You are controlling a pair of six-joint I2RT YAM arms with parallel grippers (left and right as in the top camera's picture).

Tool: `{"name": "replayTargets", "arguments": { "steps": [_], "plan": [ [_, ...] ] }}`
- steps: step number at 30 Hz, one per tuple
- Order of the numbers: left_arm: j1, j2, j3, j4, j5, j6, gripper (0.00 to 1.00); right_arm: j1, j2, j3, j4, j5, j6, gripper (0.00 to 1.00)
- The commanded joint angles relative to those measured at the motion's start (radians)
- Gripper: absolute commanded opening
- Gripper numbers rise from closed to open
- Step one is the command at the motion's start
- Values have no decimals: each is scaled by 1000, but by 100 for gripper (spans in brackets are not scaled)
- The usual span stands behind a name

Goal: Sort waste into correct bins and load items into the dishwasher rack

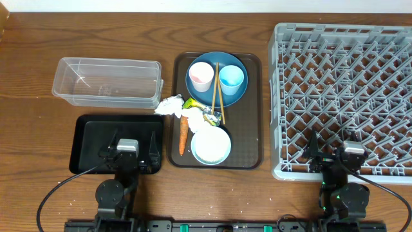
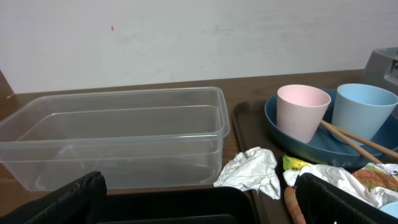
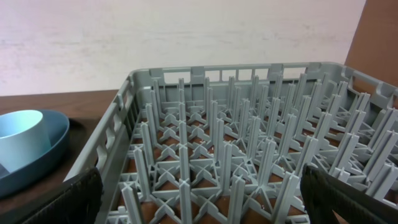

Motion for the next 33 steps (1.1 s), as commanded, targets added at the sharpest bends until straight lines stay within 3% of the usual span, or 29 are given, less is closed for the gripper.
{"name": "replayTargets", "arguments": {
  "steps": [1, 23, 28, 33],
  "plan": [
    [4, -4, -13, -40, -5, 17, 99, 14, -3, -2, -3, 7, 16, 99],
    [4, -4, -13, -25, -4, -25, 99, 14, -3, -2, -3, 7, 16, 99],
    [4, -4, 19, 2, 185, -37, 99, 14, -3, -2, -3, 7, 16, 99],
    [4, -3, 108, -19, 240, -197, 99, 14, -3, -2, -3, 7, 16, 99]
  ]
}}
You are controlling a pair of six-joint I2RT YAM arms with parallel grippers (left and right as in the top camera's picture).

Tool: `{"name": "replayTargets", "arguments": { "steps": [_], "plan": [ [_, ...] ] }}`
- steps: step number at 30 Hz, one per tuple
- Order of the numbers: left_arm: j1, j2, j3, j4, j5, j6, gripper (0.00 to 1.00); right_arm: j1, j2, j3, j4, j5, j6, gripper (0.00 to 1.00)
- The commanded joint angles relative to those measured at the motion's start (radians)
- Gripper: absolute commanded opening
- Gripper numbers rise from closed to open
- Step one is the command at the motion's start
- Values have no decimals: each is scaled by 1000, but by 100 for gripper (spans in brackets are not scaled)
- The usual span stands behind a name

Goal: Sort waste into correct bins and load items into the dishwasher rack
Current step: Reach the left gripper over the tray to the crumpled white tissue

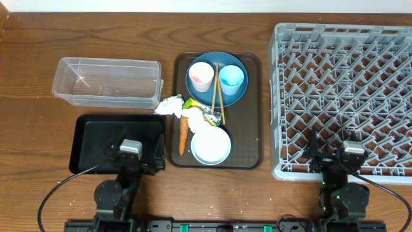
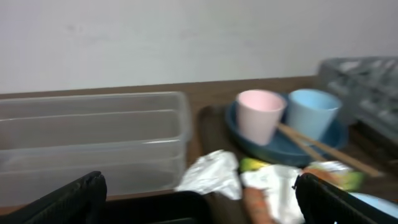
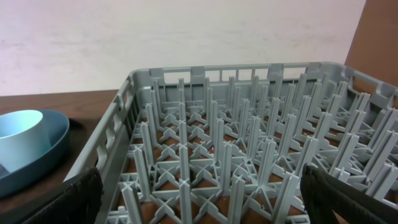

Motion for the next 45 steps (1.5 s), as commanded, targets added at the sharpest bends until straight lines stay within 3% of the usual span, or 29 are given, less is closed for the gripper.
{"name": "replayTargets", "arguments": {
  "steps": [1, 9, 17, 21, 29, 32, 45],
  "plan": [
    [3, -3, 99, -17, 89, -121, 99, 14, -3, -2, -3, 7, 16, 99],
    [3, 84, 339, -115, 224, -162, 99, 14, -3, -2, -3, 7, 16, 99],
    [3, 403, 725, -200, 362, -168, 99, 14, -3, -2, -3, 7, 16, 99],
    [3, 615, 986, -389, 390, -168, 99, 14, -3, -2, -3, 7, 16, 99],
    [3, 1024, 1461, -989, 389, -168, 99, 14, -3, -2, -3, 7, 16, 99],
    [3, 1122, 1501, -1081, 389, -168, 99, 14, -3, -2, -3, 7, 16, 99],
    [3, 1418, 1495, -1140, 359, -122, 98, 14, -3, -2, -3, 7, 16, 99]
  ]
}}
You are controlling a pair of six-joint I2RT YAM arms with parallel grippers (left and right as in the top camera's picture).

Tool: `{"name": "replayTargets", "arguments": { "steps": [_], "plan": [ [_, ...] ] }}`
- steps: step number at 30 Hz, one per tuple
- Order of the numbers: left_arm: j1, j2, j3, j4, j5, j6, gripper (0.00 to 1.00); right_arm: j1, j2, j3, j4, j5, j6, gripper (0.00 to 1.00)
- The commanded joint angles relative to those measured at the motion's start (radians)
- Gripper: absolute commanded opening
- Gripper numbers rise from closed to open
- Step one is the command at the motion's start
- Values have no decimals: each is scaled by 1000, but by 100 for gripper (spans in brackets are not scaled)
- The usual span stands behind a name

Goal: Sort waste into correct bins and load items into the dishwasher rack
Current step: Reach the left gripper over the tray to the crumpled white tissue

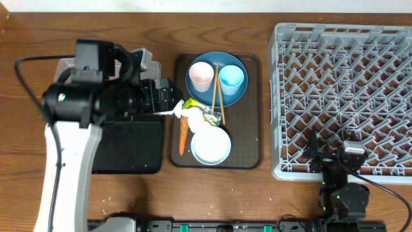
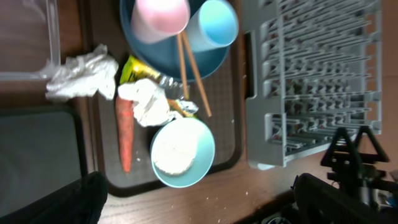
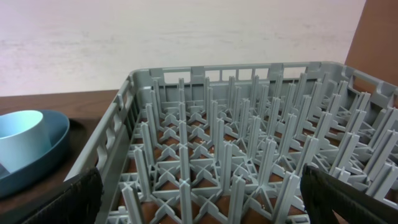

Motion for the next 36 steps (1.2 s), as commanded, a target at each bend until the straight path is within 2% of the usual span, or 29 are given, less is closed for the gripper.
{"name": "replayTargets", "arguments": {
  "steps": [1, 6, 11, 17, 24, 29, 30, 36],
  "plan": [
    [3, 64, 13, -15, -24, 40, 98, 14, -3, -2, -3, 7, 14, 99],
    [3, 159, 10, -58, -43, 47, 98, 14, -3, -2, -3, 7, 14, 99],
    [-12, 215, 10, -55, -139, 47, 98, 14, -3, -2, -3, 7, 14, 99],
    [-48, 226, 10, 11, -168, 42, 98, 14, -3, -2, -3, 7, 14, 99],
    [-87, 225, 8, 173, -276, 43, 98, 14, -3, -2, -3, 7, 14, 99],
    [-87, 226, 8, 190, -294, 56, 100, 14, -3, -2, -3, 7, 14, 99],
    [-87, 226, 7, 187, -295, 76, 91, 14, -3, -2, -3, 7, 14, 99],
    [-87, 226, -10, 194, -378, 110, 57, 14, -3, -2, -3, 7, 14, 99]
  ]
}}
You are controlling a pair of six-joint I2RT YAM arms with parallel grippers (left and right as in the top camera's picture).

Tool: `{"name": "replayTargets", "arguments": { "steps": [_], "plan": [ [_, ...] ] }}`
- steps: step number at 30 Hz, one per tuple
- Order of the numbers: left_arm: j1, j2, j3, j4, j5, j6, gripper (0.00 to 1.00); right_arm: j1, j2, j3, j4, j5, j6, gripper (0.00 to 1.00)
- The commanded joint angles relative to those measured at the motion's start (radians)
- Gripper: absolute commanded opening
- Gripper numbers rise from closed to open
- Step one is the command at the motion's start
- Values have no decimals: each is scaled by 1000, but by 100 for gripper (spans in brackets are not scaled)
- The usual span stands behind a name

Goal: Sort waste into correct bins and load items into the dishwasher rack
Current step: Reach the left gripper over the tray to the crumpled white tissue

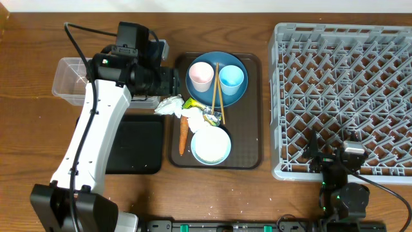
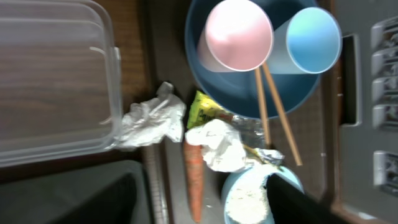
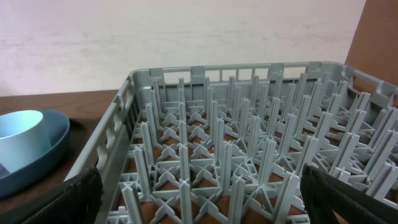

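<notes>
A brown tray [image 1: 252, 132] carries a blue plate [image 1: 193, 90] with a pink cup [image 1: 200, 76], a blue cup [image 1: 232, 78] and chopsticks [image 1: 216, 90]. A carrot [image 1: 183, 136], a yellow-green wrapper [image 1: 192, 103], white crumpled waste [image 2: 217, 144] and a light-blue bowl [image 1: 210, 145] also lie on the tray. A crumpled tissue [image 1: 170, 106] sits at its left edge. My left gripper [image 1: 168, 82] hangs open above that edge, pointing down, nothing between its fingers. My right gripper [image 3: 199, 208] rests open at the front of the grey rack [image 1: 347, 96].
A clear plastic bin [image 1: 80, 82] stands behind a black bin [image 1: 135, 147], both left of the tray. The left arm reaches over both. The rack's upright pegs [image 3: 214, 134] fill the right wrist view, with the blue cup [image 3: 18, 138] at its left.
My left gripper has shifted toward the back, beside the plate, and sits lower: its view is now closer on the tissue, carrot and cups. The right arm has not moved.
Both grippers first rested open at the table's front edge, the left behind the black bin. The left one then turned slightly toward the tray. Later it was raised above the bins looking down at the tray; now it hangs lower by the tray's left edge.
</notes>
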Motion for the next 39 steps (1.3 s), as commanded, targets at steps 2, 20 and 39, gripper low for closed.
{"name": "replayTargets", "arguments": {
  "steps": [2, 20, 39],
  "plan": [
    [1, -1, -27, 21, -75, 28, 46, 14, -3, -2, -3, 7, 14, 99],
    [0, 3, -82, 72, -26, 20, 33, 14, -3, -2, -3, 7, 14, 99],
    [-79, 6, -285, 315, -278, -429, 33, 14, -3, -2, -3, 7, 14, 99]
  ]
}}
